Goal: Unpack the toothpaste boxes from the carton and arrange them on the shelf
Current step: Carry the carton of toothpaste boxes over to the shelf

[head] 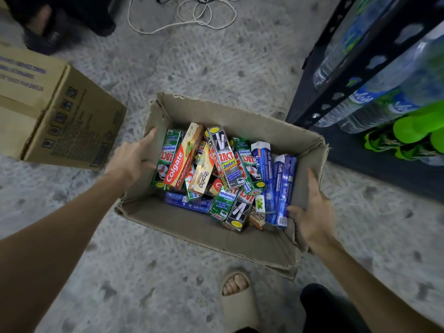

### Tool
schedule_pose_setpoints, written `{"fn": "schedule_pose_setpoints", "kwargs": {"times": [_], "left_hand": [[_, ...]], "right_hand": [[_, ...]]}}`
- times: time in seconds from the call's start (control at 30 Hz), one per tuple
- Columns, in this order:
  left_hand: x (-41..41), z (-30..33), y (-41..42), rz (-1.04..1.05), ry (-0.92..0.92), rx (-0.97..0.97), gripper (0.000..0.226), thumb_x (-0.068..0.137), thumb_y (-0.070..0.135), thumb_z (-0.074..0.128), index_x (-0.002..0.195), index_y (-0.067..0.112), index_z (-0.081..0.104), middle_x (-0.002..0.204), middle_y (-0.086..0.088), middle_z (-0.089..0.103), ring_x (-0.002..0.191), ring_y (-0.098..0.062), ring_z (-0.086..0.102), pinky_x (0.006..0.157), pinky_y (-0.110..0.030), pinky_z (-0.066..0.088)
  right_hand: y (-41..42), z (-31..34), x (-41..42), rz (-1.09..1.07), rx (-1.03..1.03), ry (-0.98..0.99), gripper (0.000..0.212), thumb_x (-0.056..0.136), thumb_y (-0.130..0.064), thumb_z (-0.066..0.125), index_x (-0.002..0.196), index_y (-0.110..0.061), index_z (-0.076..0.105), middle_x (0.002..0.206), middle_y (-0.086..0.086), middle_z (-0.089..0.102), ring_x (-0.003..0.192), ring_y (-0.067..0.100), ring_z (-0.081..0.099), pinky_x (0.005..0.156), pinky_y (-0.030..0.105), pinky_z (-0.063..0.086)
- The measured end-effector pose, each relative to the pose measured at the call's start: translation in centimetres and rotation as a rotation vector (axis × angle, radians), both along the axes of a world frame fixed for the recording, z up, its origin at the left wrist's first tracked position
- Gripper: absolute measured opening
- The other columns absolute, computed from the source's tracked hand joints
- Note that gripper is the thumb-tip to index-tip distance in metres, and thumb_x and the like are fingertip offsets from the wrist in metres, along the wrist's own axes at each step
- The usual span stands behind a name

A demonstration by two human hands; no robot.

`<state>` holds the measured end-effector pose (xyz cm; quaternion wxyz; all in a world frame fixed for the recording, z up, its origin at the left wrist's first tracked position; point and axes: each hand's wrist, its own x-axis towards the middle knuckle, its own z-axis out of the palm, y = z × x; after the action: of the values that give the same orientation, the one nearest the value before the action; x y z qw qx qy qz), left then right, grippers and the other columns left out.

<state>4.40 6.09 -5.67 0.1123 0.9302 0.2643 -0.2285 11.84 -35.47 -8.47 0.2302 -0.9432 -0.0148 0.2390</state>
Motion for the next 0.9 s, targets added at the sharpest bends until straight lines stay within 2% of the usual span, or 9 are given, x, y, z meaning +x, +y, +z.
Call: {"fn": "schedule_pose_setpoints", "kwargs": {"times": [0.07,0.13,0.27,0.4,0.53,0.63,0.8,0.9], "left_hand": [[-0.4,0.6,-0.1,-0.052,-0.024,0.025,0.095,0.088,0.027,0.076,0.160,0.037,0.014,0.124,-0.025,0.066,0.105,-0.046,0.061,0.088,-0.051,0.048],[-1.0,1.3,-0.4,-0.078,-0.038,0.039,0.091,0.090,0.027,0.073,0.160,0.035,0.015,0.124,-0.024,0.066,0.105,-0.048,0.060,0.086,-0.050,0.046],[-2.0,2.6,-2.0,-0.115,-0.047,0.061,0.090,0.092,0.022,0.070,0.161,0.034,0.013,0.121,-0.024,0.068,0.101,-0.049,0.061,0.085,-0.050,0.046],[-3.2,4.6,-5.5,-0.124,-0.052,0.052,0.090,0.093,0.023,0.070,0.161,0.032,0.012,0.117,-0.024,0.070,0.097,-0.048,0.063,0.080,-0.047,0.048],[-4.3,6.3,-8.8,-0.148,-0.042,0.036,0.094,0.093,0.028,0.069,0.161,0.034,0.006,0.109,-0.024,0.071,0.087,-0.043,0.065,0.071,-0.045,0.050],[-4.5,7.6,-12.0,-0.177,-0.079,0.000,0.095,0.092,0.027,0.071,0.162,0.030,0.007,0.108,-0.025,0.070,0.082,-0.042,0.065,0.068,-0.045,0.050],[-4.3,9.2,-18.2,-0.226,-0.195,-0.030,0.085,0.089,0.033,0.063,0.161,0.023,0.019,0.081,-0.025,0.070,0.063,-0.038,0.064,0.058,-0.043,0.051],[-3.2,10.4,-22.8,-0.225,-0.154,-0.004,0.084,0.093,0.028,0.068,0.161,0.020,0.018,0.068,-0.019,0.064,0.050,-0.027,0.050,0.049,-0.033,0.036]], "right_hand": [[-0.4,0.3,0.3,-0.017,-0.010,0.023,0.106,0.080,0.007,0.070,0.160,-0.031,0.011,0.065,0.012,0.060,0.056,0.030,0.060,0.053,0.045,0.054],[-0.9,0.7,0.4,-0.023,-0.037,0.022,0.104,0.080,0.011,0.060,0.160,-0.033,0.010,0.054,0.010,0.053,0.048,0.027,0.055,0.049,0.042,0.052],[-2.8,1.7,0.0,0.040,-0.083,-0.015,0.102,0.080,0.007,0.060,0.160,-0.032,0.011,0.055,0.007,0.049,0.053,0.031,0.054,0.052,0.041,0.050],[-6.5,3.6,-1.1,0.048,-0.086,-0.010,0.101,0.082,0.006,0.061,0.161,-0.030,0.009,0.053,0.005,0.048,0.048,0.023,0.049,0.048,0.035,0.042],[-10.8,6.0,-1.6,0.065,-0.127,-0.005,0.104,0.082,0.004,0.064,0.160,-0.033,0.006,0.067,0.013,0.057,0.060,0.033,0.056,0.057,0.045,0.054],[-14.8,8.5,-1.6,0.045,-0.112,0.011,0.104,0.082,0.003,0.063,0.159,-0.037,0.005,0.066,0.013,0.059,0.058,0.033,0.057,0.058,0.049,0.056],[-21.6,11.5,-0.8,0.025,-0.120,0.023,0.104,0.086,0.005,0.061,0.158,-0.044,0.003,0.067,0.010,0.055,0.056,0.026,0.052,0.051,0.037,0.046],[-25.7,12.0,-0.4,-0.006,-0.159,0.008,0.107,0.082,0.008,0.059,0.158,-0.042,0.003,0.058,0.009,0.051,0.050,0.024,0.050,0.044,0.034,0.041]]}}
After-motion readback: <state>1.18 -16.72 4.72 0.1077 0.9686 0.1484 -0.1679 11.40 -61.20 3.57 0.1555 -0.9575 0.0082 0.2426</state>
